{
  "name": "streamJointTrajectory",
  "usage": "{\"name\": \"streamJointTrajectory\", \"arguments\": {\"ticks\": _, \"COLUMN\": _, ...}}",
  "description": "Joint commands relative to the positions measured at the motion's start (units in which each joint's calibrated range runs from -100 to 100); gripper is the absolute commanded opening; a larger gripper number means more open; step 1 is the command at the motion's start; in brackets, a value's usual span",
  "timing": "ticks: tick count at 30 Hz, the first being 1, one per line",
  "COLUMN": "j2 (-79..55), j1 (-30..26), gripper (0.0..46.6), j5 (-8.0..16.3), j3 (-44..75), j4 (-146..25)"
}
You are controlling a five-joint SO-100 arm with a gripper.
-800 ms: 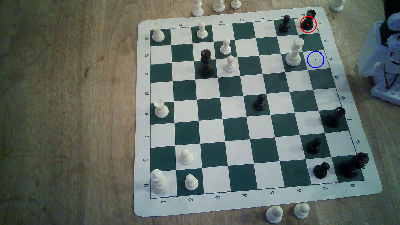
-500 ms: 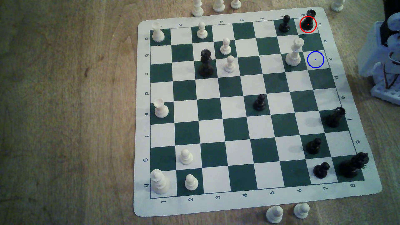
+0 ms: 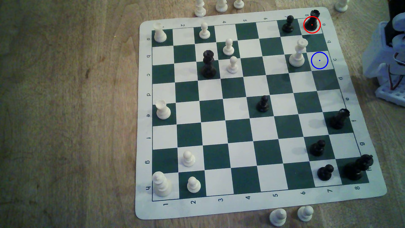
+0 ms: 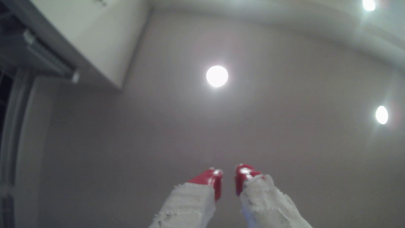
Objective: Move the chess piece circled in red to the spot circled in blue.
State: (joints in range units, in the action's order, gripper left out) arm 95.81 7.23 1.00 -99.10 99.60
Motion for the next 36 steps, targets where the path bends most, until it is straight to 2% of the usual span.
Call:
{"name": "streamJointTrajectory", "arguments": {"ticks": 1, "j2": -0.1, "j1": -0.2, "gripper": 4.2, "j5": -0.2, "j3": -0.9, "j4": 0.2}}
{"name": "streamJointTrajectory", "arguments": {"ticks": 6, "j2": 0.0, "j1": -1.7, "gripper": 2.2, "j5": -0.1, "j3": -0.9, "j4": -4.5}}
{"name": "streamJointTrajectory", "arguments": {"ticks": 9, "j2": 0.0, "j1": -4.8, "gripper": 3.4, "j5": 2.6, "j3": -0.9, "j4": -3.9}}
{"name": "streamJointTrajectory", "arguments": {"ticks": 10, "j2": 0.0, "j1": -5.0, "gripper": 3.0, "j5": 2.6, "j3": -0.9, "j4": -3.9}}
{"name": "streamJointTrajectory", "arguments": {"ticks": 11, "j2": 0.0, "j1": -4.9, "gripper": 0.7, "j5": 2.2, "j3": -0.9, "j4": -6.1}}
{"name": "streamJointTrajectory", "arguments": {"ticks": 13, "j2": 0.0, "j1": -1.0, "gripper": 0.2, "j5": 2.0, "j3": -0.9, "j4": -18.7}}
{"name": "streamJointTrajectory", "arguments": {"ticks": 15, "j2": 0.0, "j1": 3.0, "gripper": 0.2, "j5": -0.2, "j3": -0.9, "j4": -31.3}}
{"name": "streamJointTrajectory", "arguments": {"ticks": 16, "j2": -0.1, "j1": 4.4, "gripper": 0.2, "j5": -0.2, "j3": -0.9, "j4": -39.2}}
{"name": "streamJointTrajectory", "arguments": {"ticks": 17, "j2": -0.1, "j1": 4.9, "gripper": 2.9, "j5": -1.2, "j3": -0.9, "j4": -52.0}}
{"name": "streamJointTrajectory", "arguments": {"ticks": 18, "j2": -0.1, "j1": 5.0, "gripper": 1.1, "j5": -3.3, "j3": -0.9, "j4": -58.2}}
{"name": "streamJointTrajectory", "arguments": {"ticks": 21, "j2": -0.1, "j1": 5.7, "gripper": 2.7, "j5": -5.0, "j3": -0.8, "j4": -75.9}}
{"name": "streamJointTrajectory", "arguments": {"ticks": 25, "j2": -0.1, "j1": 11.0, "gripper": 3.1, "j5": -5.0, "j3": 3.3, "j4": -97.1}}
{"name": "streamJointTrajectory", "arguments": {"ticks": 26, "j2": 0.0, "j1": 14.2, "gripper": 3.1, "j5": -5.2, "j3": 5.2, "j4": -106.3}}
{"name": "streamJointTrajectory", "arguments": {"ticks": 28, "j2": 0.0, "j1": 15.9, "gripper": 2.9, "j5": -5.6, "j3": 6.3, "j4": -112.3}}
{"name": "streamJointTrajectory", "arguments": {"ticks": 30, "j2": -0.1, "j1": 16.7, "gripper": 2.6, "j5": -5.5, "j3": 11.4, "j4": -126.5}}
{"name": "streamJointTrajectory", "arguments": {"ticks": 34, "j2": -3.9, "j1": 16.2, "gripper": 1.9, "j5": -5.0, "j3": 22.6, "j4": -144.5}}
{"name": "streamJointTrajectory", "arguments": {"ticks": 36, "j2": -6.8, "j1": 16.7, "gripper": 3.6, "j5": -5.2, "j3": 28.1, "j4": -151.4}}
